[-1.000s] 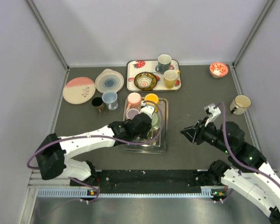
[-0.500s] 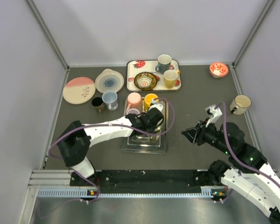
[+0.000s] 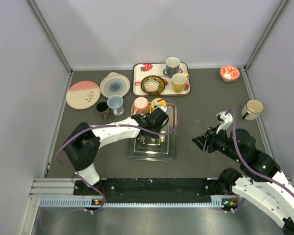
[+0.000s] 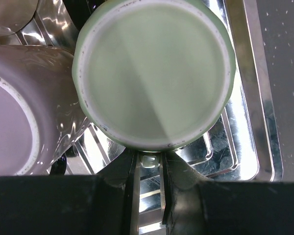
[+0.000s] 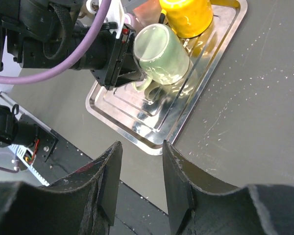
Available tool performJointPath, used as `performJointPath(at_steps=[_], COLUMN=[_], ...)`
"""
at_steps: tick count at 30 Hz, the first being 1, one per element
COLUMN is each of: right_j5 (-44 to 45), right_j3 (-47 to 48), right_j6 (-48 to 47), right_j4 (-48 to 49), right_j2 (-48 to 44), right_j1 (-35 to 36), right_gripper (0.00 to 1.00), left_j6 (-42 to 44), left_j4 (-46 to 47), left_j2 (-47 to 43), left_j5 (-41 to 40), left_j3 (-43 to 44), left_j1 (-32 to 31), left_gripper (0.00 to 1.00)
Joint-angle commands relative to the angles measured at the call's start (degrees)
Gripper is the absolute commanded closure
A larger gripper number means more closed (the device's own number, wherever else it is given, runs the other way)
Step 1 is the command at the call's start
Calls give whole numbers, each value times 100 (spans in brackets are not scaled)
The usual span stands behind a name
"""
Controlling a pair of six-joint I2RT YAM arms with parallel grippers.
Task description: Turn the mug right side up
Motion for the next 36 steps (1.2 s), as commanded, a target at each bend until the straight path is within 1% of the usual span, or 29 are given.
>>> performJointPath(at_steps=[1, 4, 5, 6, 7, 10, 12, 15, 16, 18, 19, 21, 22, 24, 26, 27, 28, 29, 30, 31, 33, 35, 36], right_j5=[212, 264, 282, 300, 361, 466, 519, 791, 1149, 1703, 2385, 3056, 3529, 3805, 3833, 3702, 3231, 3000, 2807, 2526, 2453, 2489, 2401], right_j3=[220, 238, 247, 273, 282, 352, 422, 580, 642, 913, 1010, 1282, 1362, 1607, 1731, 1836, 1864, 1864, 1751, 1689, 1618, 1522, 1486], right_j6=[-30, -30, -30, -39, -39, -56, -74, -57, -30, 75, 101, 93, 49, -100, -118, -118, -101, -31, 22, 75, 321, 549, 646], right_j4=[-8, -52, -60, -87, -96, -140, -192, -376, -455, -875, -1035, -1368, -1414, -1432, -1414, -1388, -1292, -1178, -1064, -880, -825, -694, -624], right_j2=[-52, -35, -35, -26, 0, 53, 149, 325, 378, 641, 755, 1132, 1256, 1528, 1924, 2056, 2292, 2390, 2469, 2679, 2978, 3409, 3524], right_j1=[58, 58, 58, 58, 58, 58, 58, 58, 58, 58, 58, 40, 14, -266, -652, -1289, -1644, -2030, -2669, -2971, -3429, -3650, -3973], right_gripper=[61, 59, 59, 58, 55, 51, 49, 44, 40, 38, 36, 34, 32, 32, 31, 30, 30, 30, 30, 30, 30, 28, 28], left_j6=[14, 23, 14, 14, 23, 14, -4, -21, -30, -48, -56, -74, -83, -127, -179, -197, -249, -285, -311, -355, -417, -452, -469], left_j4=[360, 282, 229, 202, 176, 149, 149, 149, 132, 105, 105, 114, 140, 193, 377, 439, 587, 658, 720, 842, 922, 1036, 1063], left_j2=[90, 160, 178, 204, 213, 125, -23, -348, -454, -865, -1025, -1437, -1570, -1938, -2159, -2351, -2432, -2520, -2651, -2704, -2862, -3029, -3082], left_j5=[19, 116, 143, 152, 186, 195, 204, 213, 265, 353, 362, 345, 319, 310, 292, 275, 257, 231, 213, 204, 117, 73, 38], left_j3=[271, 332, 359, 385, 376, 315, 271, 122, 69, -10, -89, -159, -229, -309, -475, -546, -694, -783, -871, -1028, -1179, -1381, -1495], left_j1=[136, 197, 197, 197, 197, 197, 197, 180, 180, 110, 57, -118, -180, -346, -452, -531, -558, -584, -593, -602, -602, -602, -602], left_gripper=[100, 99, 96, 89, 79, 66, 62, 59, 58, 56, 55, 53, 53, 51, 50, 49, 48, 47, 46, 45, 44, 43, 42])
